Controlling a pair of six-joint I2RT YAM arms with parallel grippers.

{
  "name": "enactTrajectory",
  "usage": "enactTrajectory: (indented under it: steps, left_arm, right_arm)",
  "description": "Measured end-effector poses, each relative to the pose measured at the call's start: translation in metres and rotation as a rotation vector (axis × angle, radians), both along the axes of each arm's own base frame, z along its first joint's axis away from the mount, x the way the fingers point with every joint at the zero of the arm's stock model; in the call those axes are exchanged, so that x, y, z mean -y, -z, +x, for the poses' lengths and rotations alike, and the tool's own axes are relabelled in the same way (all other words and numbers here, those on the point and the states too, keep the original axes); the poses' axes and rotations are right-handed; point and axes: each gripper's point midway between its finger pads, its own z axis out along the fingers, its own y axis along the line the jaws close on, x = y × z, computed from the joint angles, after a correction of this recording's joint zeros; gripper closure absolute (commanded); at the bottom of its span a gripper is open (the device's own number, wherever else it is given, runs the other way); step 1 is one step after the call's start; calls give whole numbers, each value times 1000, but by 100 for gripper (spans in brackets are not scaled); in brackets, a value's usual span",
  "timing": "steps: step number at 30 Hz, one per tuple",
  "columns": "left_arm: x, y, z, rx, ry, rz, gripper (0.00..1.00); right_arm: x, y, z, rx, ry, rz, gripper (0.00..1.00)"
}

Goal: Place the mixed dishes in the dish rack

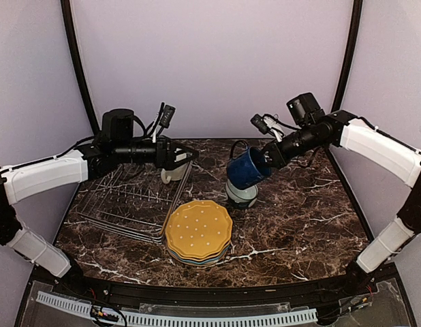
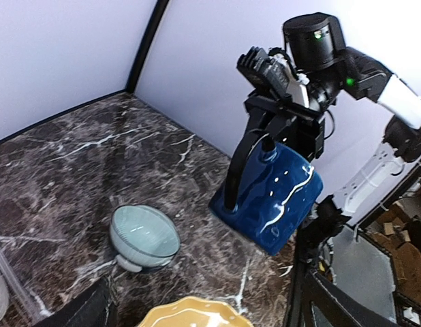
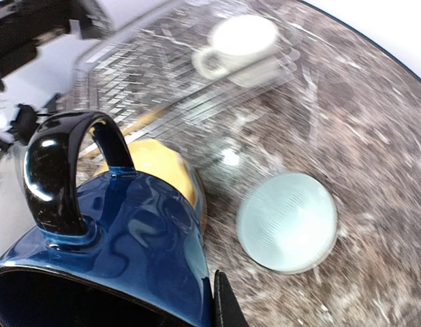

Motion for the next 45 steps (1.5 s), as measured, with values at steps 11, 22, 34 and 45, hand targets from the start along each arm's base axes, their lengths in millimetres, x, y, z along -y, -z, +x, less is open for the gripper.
enactTrajectory:
  steps: [11, 22, 34, 45]
  left_arm:
    - [44, -45, -23, 17, 207, -210, 9]
    - [65, -46, -39, -5, 297, -266, 34]
    - [73, -50, -40, -16, 308, -312, 77]
    - [74, -51, -35, -83, 287, -342, 99]
  right_arm:
    - [-72, -19, -42, -80, -287, 230, 100]
    - [-95, -38, -49, -114, -376, 370, 100]
    - [-102, -34, -49, -129, -388, 390, 100]
    - [-103, -33, -45, -109, -382, 394, 100]
